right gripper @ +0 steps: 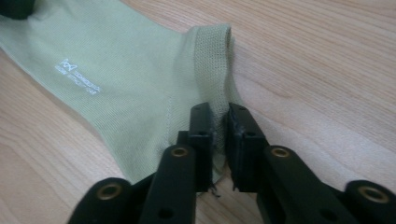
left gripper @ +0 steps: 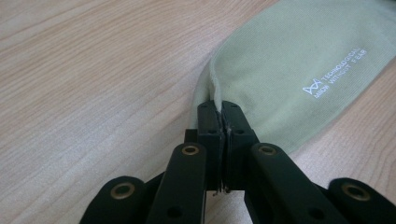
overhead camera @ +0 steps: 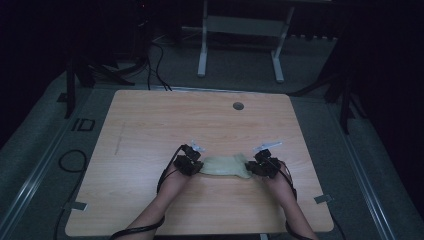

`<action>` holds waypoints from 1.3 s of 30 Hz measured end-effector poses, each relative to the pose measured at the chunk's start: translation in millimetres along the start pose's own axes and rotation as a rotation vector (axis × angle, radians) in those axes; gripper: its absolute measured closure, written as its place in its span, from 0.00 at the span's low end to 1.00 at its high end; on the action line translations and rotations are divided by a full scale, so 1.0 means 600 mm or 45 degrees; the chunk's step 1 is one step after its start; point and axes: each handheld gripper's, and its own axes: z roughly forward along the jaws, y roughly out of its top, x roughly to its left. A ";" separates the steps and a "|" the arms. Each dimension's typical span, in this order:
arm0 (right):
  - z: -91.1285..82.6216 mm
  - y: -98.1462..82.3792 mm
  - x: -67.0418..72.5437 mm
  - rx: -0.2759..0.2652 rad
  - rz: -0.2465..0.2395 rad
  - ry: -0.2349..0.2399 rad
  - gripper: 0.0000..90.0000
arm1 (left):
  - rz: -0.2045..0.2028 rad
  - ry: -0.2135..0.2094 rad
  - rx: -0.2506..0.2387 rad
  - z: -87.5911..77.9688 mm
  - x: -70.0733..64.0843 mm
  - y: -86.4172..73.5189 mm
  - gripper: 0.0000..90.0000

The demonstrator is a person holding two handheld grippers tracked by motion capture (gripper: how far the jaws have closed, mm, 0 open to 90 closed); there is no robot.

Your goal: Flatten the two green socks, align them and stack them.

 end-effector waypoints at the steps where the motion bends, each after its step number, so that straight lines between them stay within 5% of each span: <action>1: 0.000 0.001 0.000 0.002 0.002 0.005 0.84 | -0.010 -0.010 -0.003 -0.001 0.000 0.000 0.93; 11: -0.023 0.017 -0.001 -0.050 -0.012 -0.001 0.67 | -0.026 -0.065 -0.058 -0.029 -0.002 -0.010 0.69; 19: -0.033 0.037 0.021 -0.110 -0.076 0.036 0.48 | -0.042 -0.037 -0.146 -0.059 -0.001 -0.015 0.51; 27: -0.046 0.041 0.041 -0.109 -0.121 0.108 0.23 | -0.078 0.009 -0.216 -0.072 -0.005 -0.002 0.09; 36: -0.054 0.032 0.045 -0.181 -0.144 0.084 0.16 | -0.046 -0.050 -0.252 -0.085 -0.013 -0.013 0.04; 39: -0.053 0.023 0.039 -0.207 -0.118 0.078 0.16 | -0.043 -0.021 -0.264 -0.089 -0.009 -0.022 0.04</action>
